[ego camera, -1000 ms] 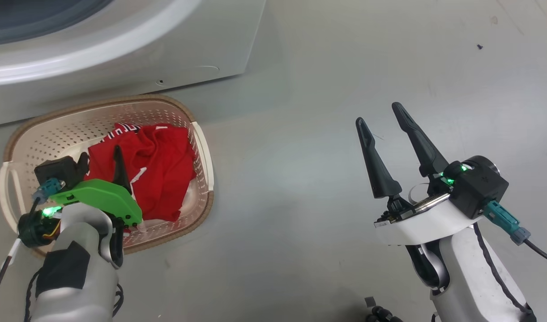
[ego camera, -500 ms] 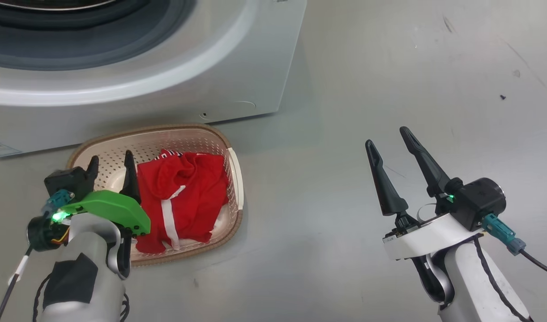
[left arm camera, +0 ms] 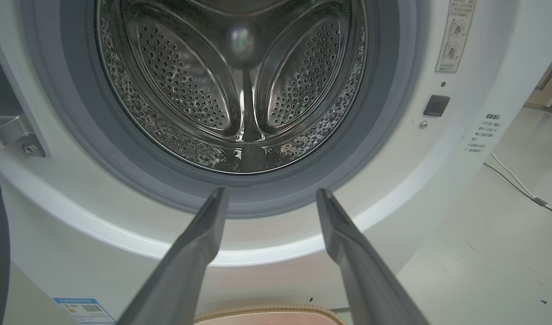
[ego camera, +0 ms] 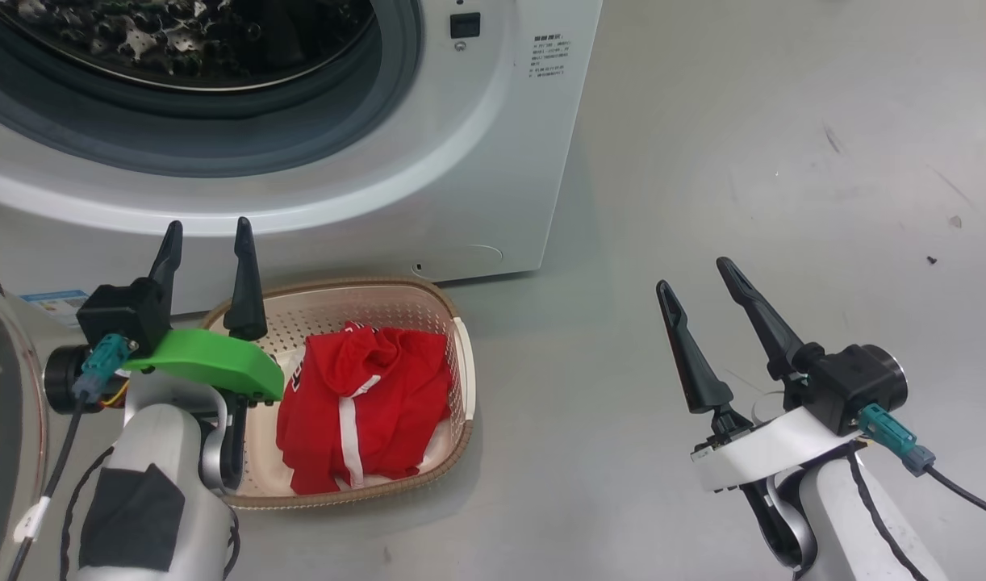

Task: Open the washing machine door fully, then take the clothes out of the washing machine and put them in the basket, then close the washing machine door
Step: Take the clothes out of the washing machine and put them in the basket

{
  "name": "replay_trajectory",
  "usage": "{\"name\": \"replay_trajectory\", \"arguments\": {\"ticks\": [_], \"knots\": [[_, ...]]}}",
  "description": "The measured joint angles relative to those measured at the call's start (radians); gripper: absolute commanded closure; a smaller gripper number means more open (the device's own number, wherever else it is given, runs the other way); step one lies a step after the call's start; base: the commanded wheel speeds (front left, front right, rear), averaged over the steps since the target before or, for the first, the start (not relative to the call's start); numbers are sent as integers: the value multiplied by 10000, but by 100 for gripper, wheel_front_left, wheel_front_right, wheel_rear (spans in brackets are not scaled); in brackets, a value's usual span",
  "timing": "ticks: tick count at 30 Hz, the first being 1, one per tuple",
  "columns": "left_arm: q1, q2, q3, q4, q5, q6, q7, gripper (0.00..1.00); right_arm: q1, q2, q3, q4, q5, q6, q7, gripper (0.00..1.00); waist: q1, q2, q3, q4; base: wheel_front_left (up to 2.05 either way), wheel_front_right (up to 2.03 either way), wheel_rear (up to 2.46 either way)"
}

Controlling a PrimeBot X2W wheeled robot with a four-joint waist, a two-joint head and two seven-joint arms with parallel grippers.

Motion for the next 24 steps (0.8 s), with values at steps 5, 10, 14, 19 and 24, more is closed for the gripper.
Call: {"name": "replay_trajectory", "arguments": {"ticks": [5,10,14,19,24], "knots": [[654,-4,-50,-796,148,29,0,0,238,13,36,96,-2,0,0,0,0,0,-471,110,0,0,0],[1451,-2,-186,-1406,347,199,0,0,389,81,27,159,-2,0,0,0,0,0,-918,174,0,0,0],[2127,0,-387,-1774,430,291,0,0,683,109,-92,230,-13,-2,0,0,0,0,-1255,219,0,0,0],[2820,6,-451,-2107,420,456,2,0,922,123,-165,297,-15,-6,0,0,0,0,-1563,283,0,0,0],[3619,19,-593,-2447,341,644,2,0,1224,150,-320,351,-81,-79,0,0,-1,0,-1902,374,0,0,0]]}}
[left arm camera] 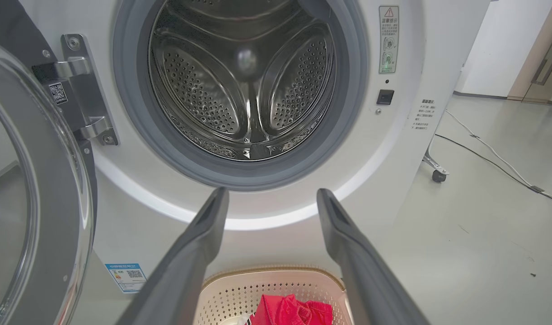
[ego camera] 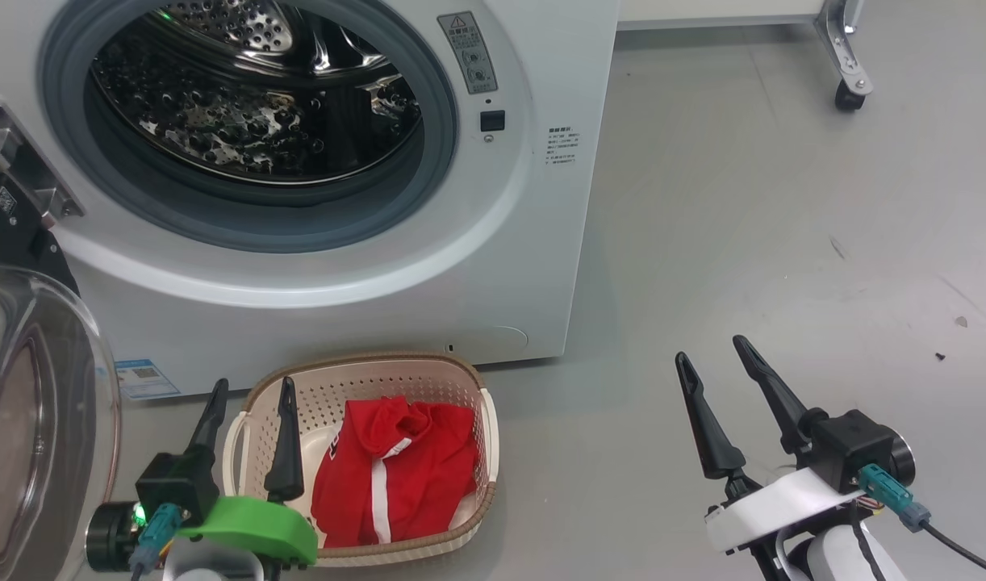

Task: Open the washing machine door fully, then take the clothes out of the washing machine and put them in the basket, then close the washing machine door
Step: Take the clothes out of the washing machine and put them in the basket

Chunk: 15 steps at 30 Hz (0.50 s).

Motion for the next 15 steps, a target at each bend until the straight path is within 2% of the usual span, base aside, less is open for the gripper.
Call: {"name": "replay_trajectory", "arguments": {"ticks": [6,9,15], "knots": [[894,38,-94,-364,-173,159,0,0,412,40,-82,29,-8,-42,0,0,0,0,-342,88,0,0,0],[1313,65,-205,-673,-307,226,0,0,605,67,-134,-2,-8,-205,0,0,0,0,-407,80,0,0,0],[1589,86,-274,-1104,-307,353,0,0,786,81,-167,-92,-8,-247,0,0,0,0,-424,30,0,0,0]]}}
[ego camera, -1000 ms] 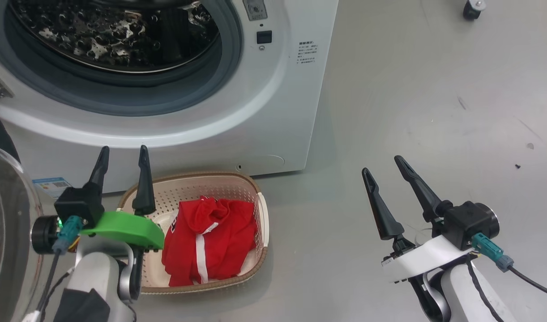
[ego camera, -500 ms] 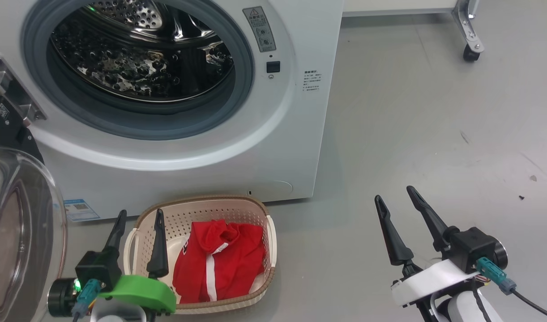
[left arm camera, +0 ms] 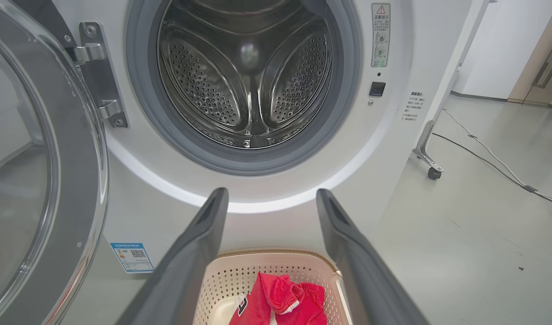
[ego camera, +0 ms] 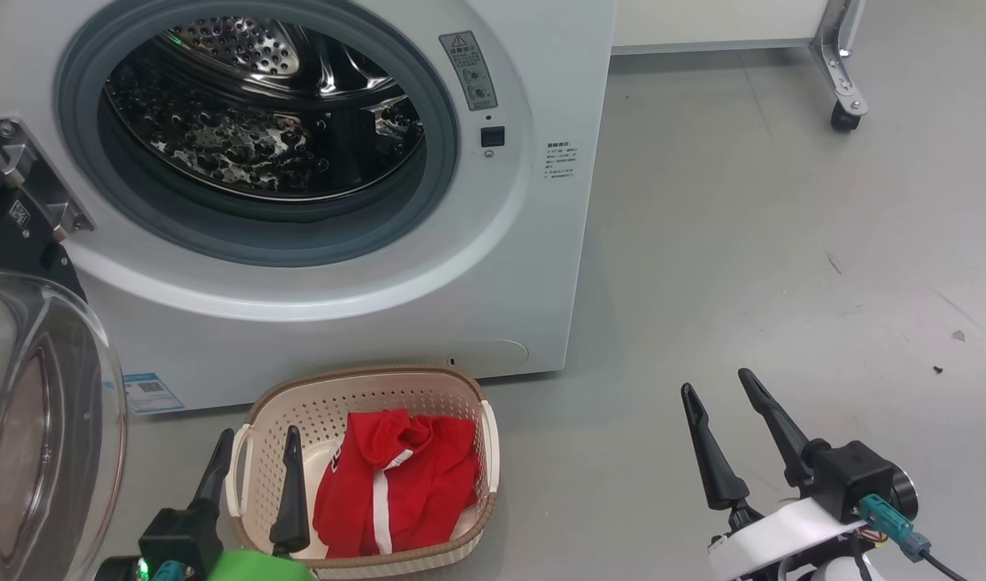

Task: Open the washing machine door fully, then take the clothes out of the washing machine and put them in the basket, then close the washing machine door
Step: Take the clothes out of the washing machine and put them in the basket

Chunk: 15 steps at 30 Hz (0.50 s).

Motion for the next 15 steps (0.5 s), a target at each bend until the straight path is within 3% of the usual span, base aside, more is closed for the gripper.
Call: {"name": "replay_trajectory", "arguments": {"ticks": [15], "knots": [[414,40,-65,-667,178,119,0,0,130,27,-4,-169,0,-2,0,0,0,0,15,-91,0,0,0]]}}
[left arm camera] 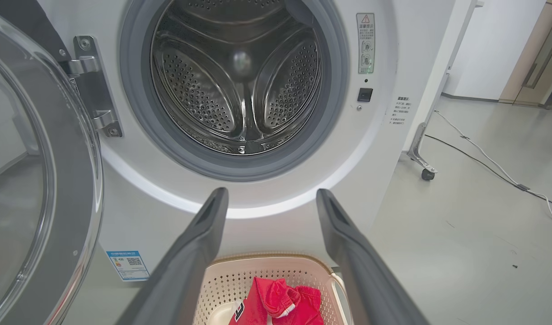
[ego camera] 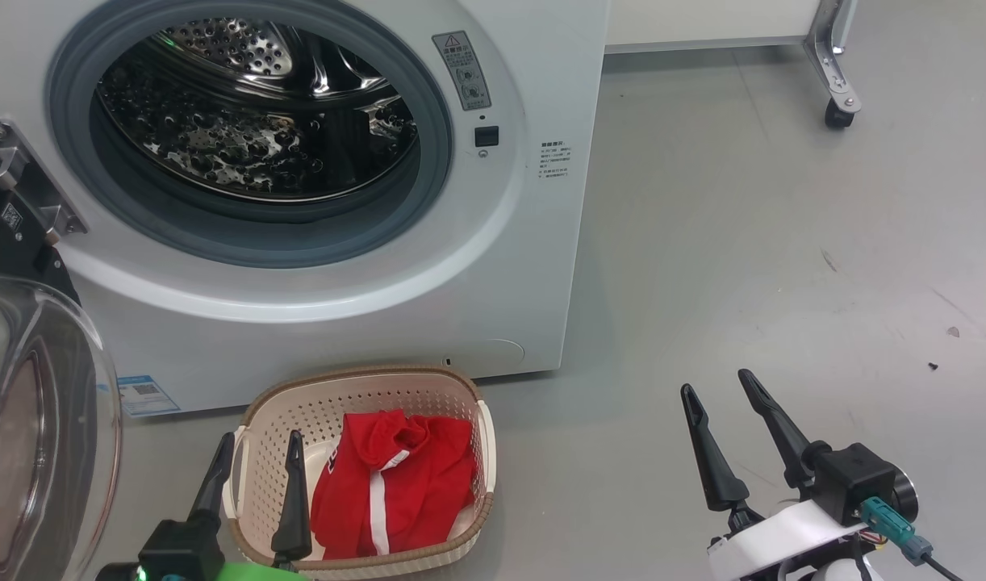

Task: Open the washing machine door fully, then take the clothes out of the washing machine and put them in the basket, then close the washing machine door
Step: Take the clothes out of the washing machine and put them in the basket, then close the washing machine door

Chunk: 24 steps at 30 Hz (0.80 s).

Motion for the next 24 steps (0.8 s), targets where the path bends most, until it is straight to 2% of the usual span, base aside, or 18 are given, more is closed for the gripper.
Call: {"name": "replay_trajectory", "arguments": {"ticks": [24], "knots": [[349,15,-77,-510,236,127,148,0,11,27,-19,-38,-75,4,0,0,0,0,-53,-44,-8,8,0]]}}
